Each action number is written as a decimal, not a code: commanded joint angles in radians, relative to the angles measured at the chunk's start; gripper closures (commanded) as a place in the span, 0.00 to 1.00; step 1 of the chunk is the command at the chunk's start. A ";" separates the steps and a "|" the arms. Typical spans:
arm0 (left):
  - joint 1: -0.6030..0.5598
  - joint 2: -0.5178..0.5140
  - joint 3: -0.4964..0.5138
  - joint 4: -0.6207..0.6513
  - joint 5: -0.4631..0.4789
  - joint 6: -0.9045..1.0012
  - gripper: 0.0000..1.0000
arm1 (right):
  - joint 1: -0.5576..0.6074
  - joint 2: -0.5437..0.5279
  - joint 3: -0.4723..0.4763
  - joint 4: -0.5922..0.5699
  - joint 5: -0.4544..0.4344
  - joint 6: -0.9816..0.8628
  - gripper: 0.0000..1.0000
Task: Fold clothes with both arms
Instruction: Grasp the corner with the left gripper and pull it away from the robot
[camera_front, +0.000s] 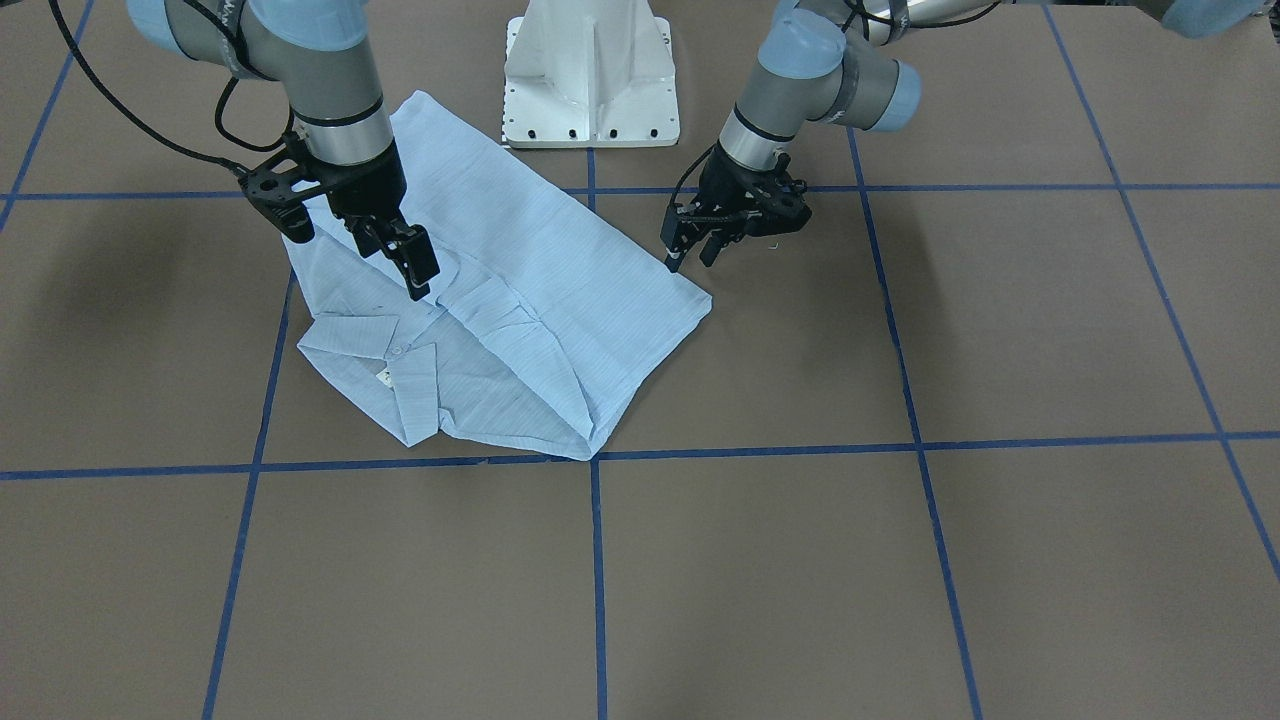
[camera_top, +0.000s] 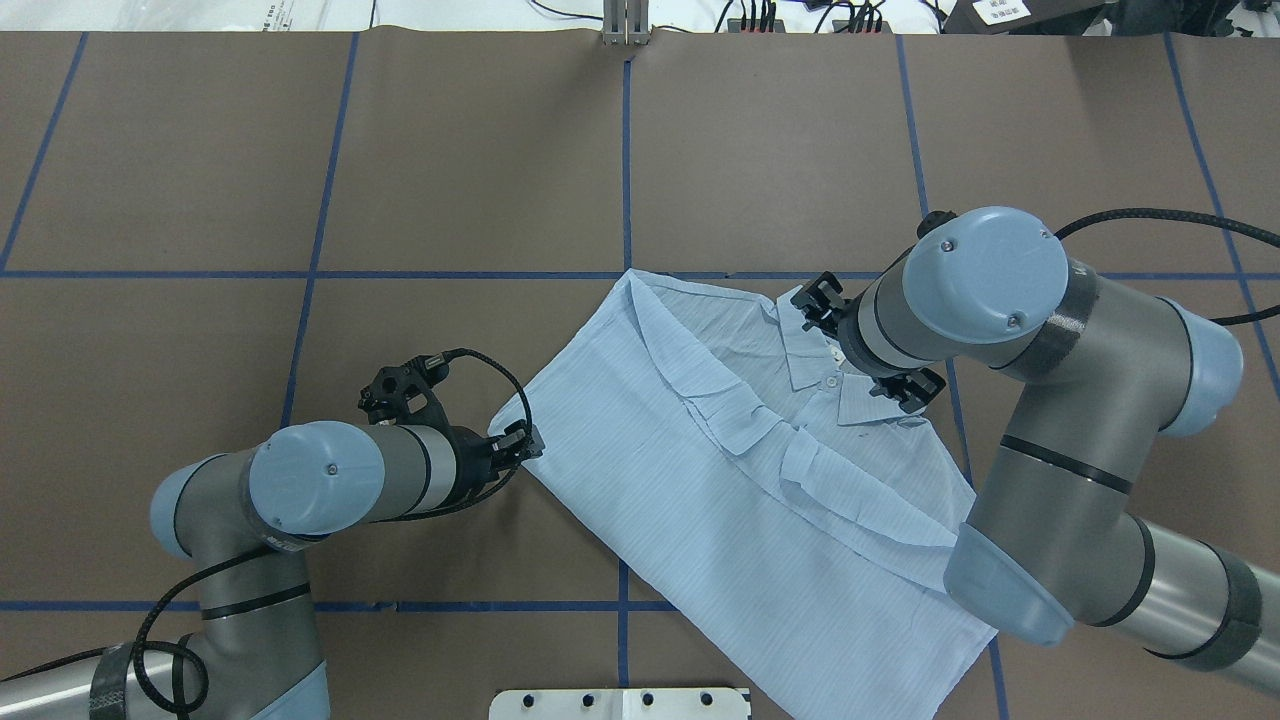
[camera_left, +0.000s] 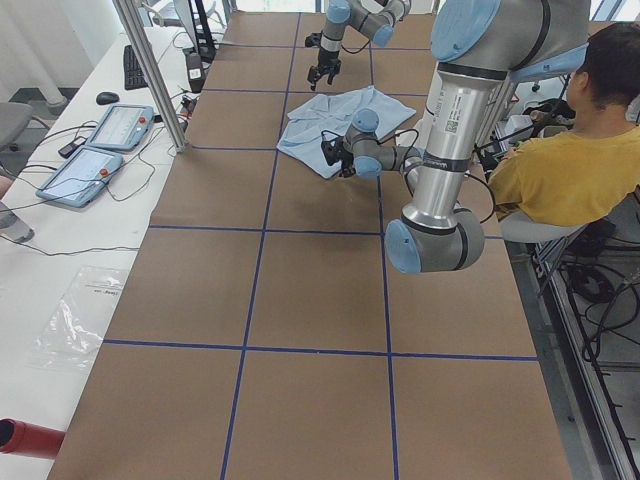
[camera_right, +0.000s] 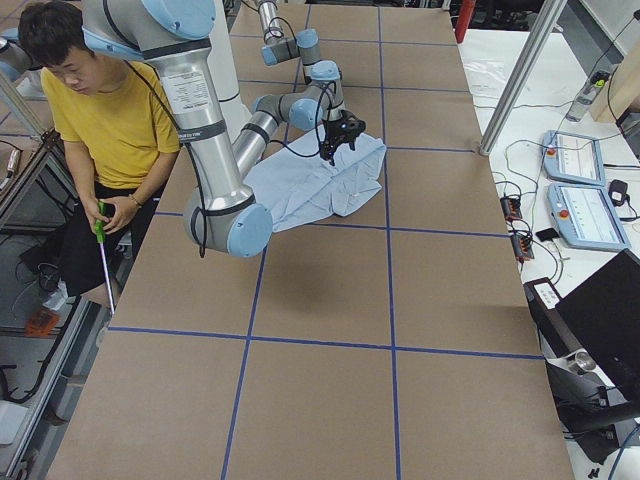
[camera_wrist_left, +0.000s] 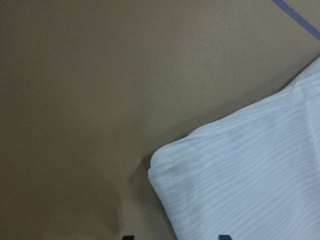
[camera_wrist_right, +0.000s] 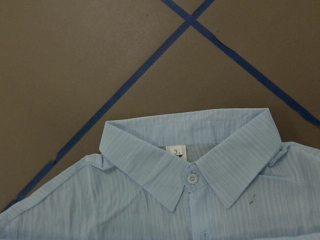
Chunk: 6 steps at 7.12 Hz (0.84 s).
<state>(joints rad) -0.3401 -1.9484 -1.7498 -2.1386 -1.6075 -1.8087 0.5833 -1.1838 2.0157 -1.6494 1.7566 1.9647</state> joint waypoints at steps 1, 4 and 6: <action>0.000 -0.014 0.019 -0.001 0.006 0.000 0.45 | 0.004 -0.005 0.000 0.000 0.004 0.000 0.00; -0.010 -0.015 0.015 0.000 0.008 0.000 1.00 | 0.004 -0.007 -0.006 0.000 0.006 -0.001 0.00; -0.097 -0.027 0.021 0.000 0.004 0.055 1.00 | 0.004 -0.008 -0.011 -0.001 0.006 -0.015 0.00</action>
<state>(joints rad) -0.3845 -1.9664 -1.7324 -2.1384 -1.6013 -1.7925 0.5875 -1.1914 2.0072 -1.6493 1.7618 1.9576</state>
